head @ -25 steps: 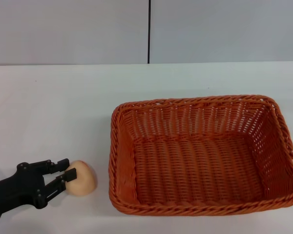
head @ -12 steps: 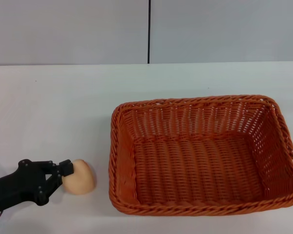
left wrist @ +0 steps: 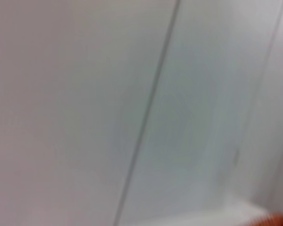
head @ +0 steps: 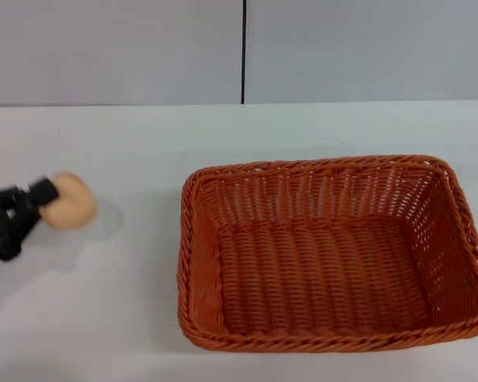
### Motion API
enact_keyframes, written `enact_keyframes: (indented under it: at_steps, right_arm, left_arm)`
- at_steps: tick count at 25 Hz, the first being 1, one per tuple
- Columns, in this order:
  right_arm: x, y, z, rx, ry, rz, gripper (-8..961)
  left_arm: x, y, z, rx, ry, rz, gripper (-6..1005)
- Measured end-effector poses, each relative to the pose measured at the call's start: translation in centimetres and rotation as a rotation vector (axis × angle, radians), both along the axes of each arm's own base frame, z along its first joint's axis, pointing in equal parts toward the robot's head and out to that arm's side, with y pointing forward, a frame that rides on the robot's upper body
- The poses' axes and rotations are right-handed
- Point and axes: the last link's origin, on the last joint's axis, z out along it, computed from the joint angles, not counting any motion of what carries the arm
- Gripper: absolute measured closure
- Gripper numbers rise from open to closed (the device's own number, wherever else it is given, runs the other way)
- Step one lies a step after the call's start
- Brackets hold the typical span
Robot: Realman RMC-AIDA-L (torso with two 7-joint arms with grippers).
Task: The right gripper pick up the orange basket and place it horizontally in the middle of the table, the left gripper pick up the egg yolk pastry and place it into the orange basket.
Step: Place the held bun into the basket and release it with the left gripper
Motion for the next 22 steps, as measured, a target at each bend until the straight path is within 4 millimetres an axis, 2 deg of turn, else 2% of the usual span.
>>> enact_keyframes:
  at_steps: [5, 6, 7, 8, 12, 14, 15, 21, 22]
  right_arm:
    - [-0.1, 0.1, -0.5, -0.008, 0.021, 0.002, 547]
    - [-0.1, 0.2, -0.5, -0.010, 0.023, 0.003, 547]
    - [-0.2, 0.3, -0.7, -0.014, 0.029, 0.007, 547]
    - [-0.2, 0.3, -0.7, -0.014, 0.029, 0.007, 547]
    - [-0.3, 0.3, -1.3, -0.025, 0.054, 0.009, 547]
    - [-0.3, 0.3, -1.4, -0.027, 0.058, 0.009, 547]
    - [-0.3, 0.3, -1.6, -0.029, 0.066, 0.007, 547]
    - [-0.2, 0.3, -1.7, -0.031, 0.070, 0.005, 547]
    - [-0.2, 0.3, -1.8, -0.033, 0.073, 0.004, 547]
  left_arm:
    - [2.9, 2.7, -0.2, 0.070, -0.101, -0.071, 967]
    - [3.9, 3.5, -0.6, 0.065, -0.115, -0.104, 966]
    - [5.8, 4.7, -1.5, 0.044, -0.136, -0.162, 966]
    - [5.8, 4.7, -1.5, 0.044, -0.136, -0.162, 966]
    - [9.0, 6.2, -3.7, -0.050, -0.137, -0.277, 966]
    - [9.0, 6.2, -3.7, -0.050, -0.137, -0.277, 966]
    - [10.7, 6.4, -5.3, -0.148, -0.112, -0.357, 966]
    - [10.9, 6.3, -5.6, -0.164, -0.105, -0.377, 968]
    - [11.6, 5.6, -6.4, -0.196, -0.073, -0.461, 969]
